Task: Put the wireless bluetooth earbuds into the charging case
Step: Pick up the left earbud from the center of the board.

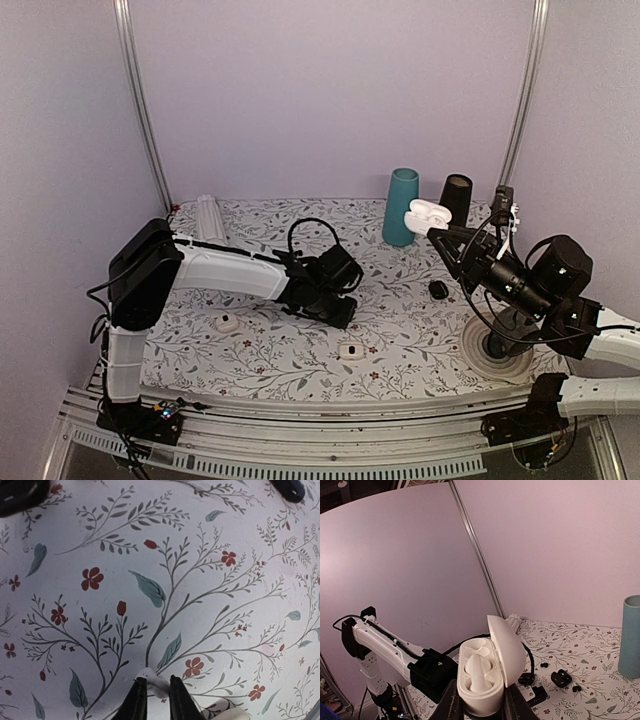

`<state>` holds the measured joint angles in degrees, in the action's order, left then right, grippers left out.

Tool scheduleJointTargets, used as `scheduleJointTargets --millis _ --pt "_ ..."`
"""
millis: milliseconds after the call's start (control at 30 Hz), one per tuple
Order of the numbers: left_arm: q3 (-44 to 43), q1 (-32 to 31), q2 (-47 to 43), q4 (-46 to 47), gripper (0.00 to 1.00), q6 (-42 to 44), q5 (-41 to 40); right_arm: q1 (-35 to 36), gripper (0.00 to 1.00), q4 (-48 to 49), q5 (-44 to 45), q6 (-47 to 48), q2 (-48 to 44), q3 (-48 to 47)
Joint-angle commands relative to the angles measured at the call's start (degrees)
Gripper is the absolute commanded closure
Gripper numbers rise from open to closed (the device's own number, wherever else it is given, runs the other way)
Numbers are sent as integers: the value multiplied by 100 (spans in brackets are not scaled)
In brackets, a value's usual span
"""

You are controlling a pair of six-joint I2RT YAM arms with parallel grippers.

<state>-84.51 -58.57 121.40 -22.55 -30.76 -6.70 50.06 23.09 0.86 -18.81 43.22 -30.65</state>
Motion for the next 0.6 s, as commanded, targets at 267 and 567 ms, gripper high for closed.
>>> scheduleJointTargets --millis 267,567 --pt "254 -96 -151 -39 81 -122 13 -41 93 -67 46 -35 -82 -25" --pt "302 -87 -198 -32 81 -129 -7 -37 93 -76 54 -35 -91 -14"
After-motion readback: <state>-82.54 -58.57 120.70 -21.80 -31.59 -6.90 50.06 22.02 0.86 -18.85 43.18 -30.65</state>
